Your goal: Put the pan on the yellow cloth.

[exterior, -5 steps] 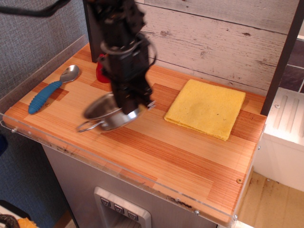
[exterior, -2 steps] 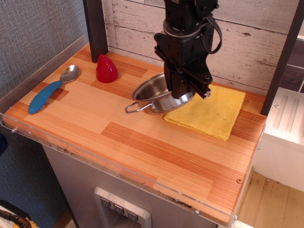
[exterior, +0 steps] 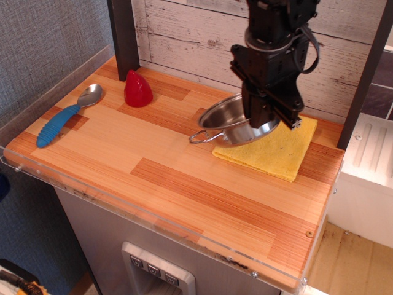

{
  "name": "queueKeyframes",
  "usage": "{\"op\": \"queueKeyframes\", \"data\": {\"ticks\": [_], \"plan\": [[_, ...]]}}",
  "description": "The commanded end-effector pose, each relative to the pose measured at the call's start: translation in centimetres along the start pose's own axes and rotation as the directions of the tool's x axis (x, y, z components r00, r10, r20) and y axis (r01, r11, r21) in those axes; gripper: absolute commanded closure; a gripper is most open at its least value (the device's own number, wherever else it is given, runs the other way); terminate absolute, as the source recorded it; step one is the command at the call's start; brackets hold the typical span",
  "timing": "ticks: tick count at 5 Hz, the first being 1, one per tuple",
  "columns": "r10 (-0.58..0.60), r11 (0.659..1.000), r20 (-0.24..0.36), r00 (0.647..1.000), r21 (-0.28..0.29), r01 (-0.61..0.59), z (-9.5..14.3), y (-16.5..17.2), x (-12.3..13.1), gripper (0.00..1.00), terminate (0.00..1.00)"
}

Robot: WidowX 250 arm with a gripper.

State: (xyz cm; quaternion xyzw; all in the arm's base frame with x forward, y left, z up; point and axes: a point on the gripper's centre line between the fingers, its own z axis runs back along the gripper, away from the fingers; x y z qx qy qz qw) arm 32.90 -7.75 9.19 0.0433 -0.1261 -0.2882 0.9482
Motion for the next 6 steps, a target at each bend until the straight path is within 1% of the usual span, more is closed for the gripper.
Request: {"op": "queueKeyframes", "data": {"ticks": [1, 2, 3, 4, 5, 6], "plan": [[-0.04, 0.999, 0.079, 0.996, 0.01, 0.04, 0.4, -0.6, 3.9, 1.0, 0.0], [-0.057, 0.998, 0.062, 0.996, 0.008, 0.056, -0.5, -1.2, 4.2, 1.0, 0.0], [-0.074, 0.997, 0.034, 0.997, 0.019, 0.074, -1.4, -1.5, 3.4, 1.0, 0.0], [-0.062, 0.997, 0.016, 0.998, 0.046, 0.061, -1.7, -0.7, 2.5, 1.0, 0.0], [-0.064, 0.996, -0.044, 0.997, 0.052, 0.066, -2.5, -0.4, 1.8, 1.0, 0.0], [-0.094, 0.995, -0.057, 0.994, 0.012, 0.095, -2.2, -1.0, 1.4, 0.0, 0.0]]}}
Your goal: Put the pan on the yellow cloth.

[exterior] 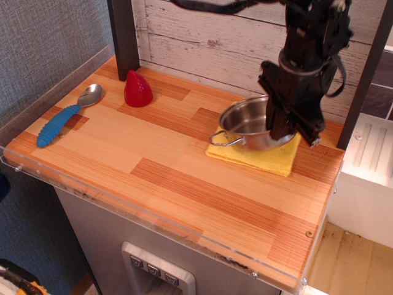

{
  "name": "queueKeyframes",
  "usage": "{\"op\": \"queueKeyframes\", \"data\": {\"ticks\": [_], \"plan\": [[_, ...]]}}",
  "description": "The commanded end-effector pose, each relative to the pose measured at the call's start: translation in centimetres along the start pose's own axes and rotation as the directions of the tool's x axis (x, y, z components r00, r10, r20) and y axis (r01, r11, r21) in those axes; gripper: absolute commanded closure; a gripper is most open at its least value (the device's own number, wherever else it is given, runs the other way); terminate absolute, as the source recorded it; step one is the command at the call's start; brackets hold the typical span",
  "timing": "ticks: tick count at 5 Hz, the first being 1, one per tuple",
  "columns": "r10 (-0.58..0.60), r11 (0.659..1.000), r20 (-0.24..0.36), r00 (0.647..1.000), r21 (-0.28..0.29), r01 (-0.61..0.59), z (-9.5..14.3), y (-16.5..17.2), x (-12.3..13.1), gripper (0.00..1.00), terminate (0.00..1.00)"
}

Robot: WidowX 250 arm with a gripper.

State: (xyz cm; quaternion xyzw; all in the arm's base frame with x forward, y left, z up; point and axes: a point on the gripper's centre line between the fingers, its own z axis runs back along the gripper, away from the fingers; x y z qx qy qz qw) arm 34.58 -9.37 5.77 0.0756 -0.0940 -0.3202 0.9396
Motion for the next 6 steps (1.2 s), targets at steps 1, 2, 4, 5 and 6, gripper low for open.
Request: {"op": "queueKeyframes", "data": {"ticks": [1, 2, 4, 5, 6], "plan": [[0.014, 0.994, 0.037, 0.999, -0.108, -0.01, 4.1, 0.4, -0.5, 0.0, 0.0], [0.11, 0.972, 0.031, 0.993, -0.213, -0.101, 6.5, 3.0, -1.9, 0.0, 0.0], [0.4, 0.906, -0.097, 0.911, -0.107, -0.409, 6.8, 9.7, -9.0, 0.0, 0.0], [0.4, 0.906, -0.139, 0.906, -0.088, -0.414, 4.0, 10.6, -12.7, 0.0, 0.0], [0.38, 0.913, -0.143, 0.914, -0.1, -0.395, 3.1, 9.9, -13.8, 0.0, 0.0]]}}
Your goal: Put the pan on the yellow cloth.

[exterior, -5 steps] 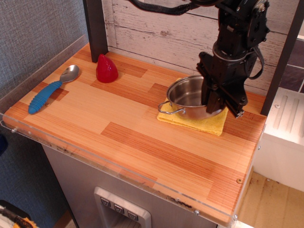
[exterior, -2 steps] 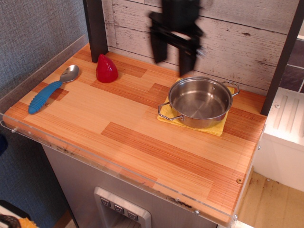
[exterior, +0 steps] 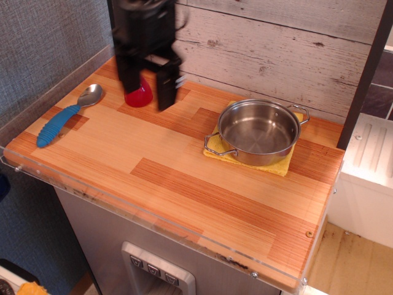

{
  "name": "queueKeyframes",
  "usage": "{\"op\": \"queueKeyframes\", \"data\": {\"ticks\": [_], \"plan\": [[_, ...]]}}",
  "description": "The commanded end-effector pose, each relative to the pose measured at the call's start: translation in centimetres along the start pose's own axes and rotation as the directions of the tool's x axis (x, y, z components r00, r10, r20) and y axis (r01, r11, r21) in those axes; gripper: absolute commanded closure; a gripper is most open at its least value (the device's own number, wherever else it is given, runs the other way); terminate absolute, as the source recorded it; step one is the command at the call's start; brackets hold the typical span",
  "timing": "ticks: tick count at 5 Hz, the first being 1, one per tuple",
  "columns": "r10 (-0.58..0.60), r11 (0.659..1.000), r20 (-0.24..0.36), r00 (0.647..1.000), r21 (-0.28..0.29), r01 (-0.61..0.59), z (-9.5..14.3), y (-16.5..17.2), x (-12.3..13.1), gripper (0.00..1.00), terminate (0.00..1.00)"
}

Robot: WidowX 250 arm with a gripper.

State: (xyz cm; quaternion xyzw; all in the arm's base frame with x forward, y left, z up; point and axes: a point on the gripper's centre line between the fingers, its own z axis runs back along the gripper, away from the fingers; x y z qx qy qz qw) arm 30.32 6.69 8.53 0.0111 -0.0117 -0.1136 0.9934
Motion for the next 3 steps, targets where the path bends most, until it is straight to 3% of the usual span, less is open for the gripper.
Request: {"op": "queueKeyframes", "data": {"ticks": [1, 2, 3], "plan": [[-0.061, 0.998, 0.017, 0.998, -0.01, 0.062, 0.28, -0.14, -1.86, 0.0, 0.0], [-0.061, 0.998, 0.017, 0.998, -0.01, 0.062, 0.28, -0.14, -1.86, 0.0, 0.0], [-0.061, 0.998, 0.017, 0.998, -0.01, 0.062, 0.28, -0.14, -1.86, 0.0, 1.0]]}}
